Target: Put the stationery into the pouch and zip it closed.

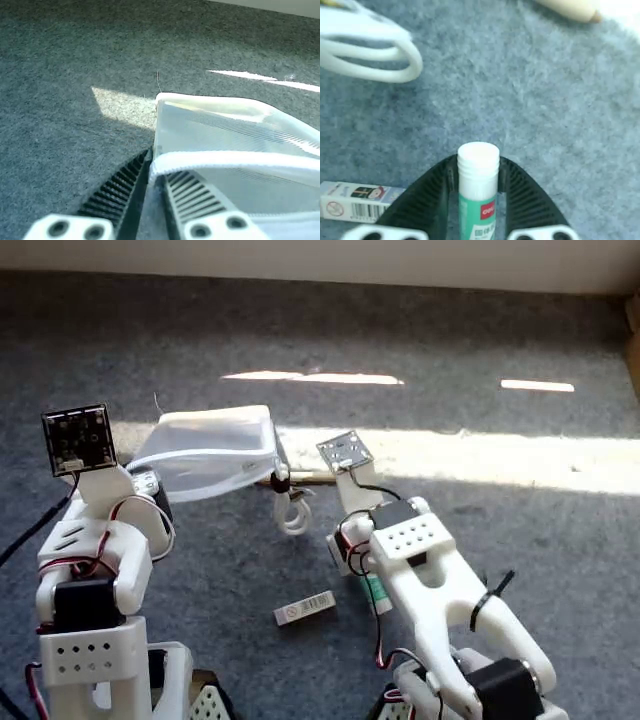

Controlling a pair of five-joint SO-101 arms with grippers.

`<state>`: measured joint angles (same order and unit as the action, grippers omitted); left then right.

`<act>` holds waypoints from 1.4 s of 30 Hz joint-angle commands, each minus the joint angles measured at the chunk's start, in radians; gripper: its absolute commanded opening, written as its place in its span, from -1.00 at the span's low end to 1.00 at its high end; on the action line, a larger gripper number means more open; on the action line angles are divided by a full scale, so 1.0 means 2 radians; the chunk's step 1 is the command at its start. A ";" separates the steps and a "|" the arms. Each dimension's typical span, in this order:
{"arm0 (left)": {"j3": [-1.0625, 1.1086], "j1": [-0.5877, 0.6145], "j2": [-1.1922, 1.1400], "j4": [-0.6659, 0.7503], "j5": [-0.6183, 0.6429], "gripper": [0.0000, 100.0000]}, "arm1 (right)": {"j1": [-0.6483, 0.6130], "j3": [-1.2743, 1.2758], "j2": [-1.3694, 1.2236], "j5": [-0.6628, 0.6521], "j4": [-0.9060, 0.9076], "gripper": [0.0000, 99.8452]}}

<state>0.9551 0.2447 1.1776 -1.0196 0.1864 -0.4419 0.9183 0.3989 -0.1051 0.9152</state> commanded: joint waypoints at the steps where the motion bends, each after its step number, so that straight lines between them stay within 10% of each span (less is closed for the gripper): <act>1: 0.000 0.009 -0.006 0.006 -0.004 -0.99 | -0.005 0.007 0.066 0.000 -0.006 -0.93; 23: 0.001 0.009 -0.006 0.006 -0.004 -0.99 | -0.008 0.081 0.408 0.000 -0.006 -0.93; 42: 0.001 0.009 -0.006 0.006 -0.004 -0.99 | -0.139 0.081 0.596 0.000 -0.016 -0.93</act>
<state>0.9551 0.2463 1.1776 -1.0196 0.1864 -0.6644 1.0902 1.5466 -0.1051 0.9168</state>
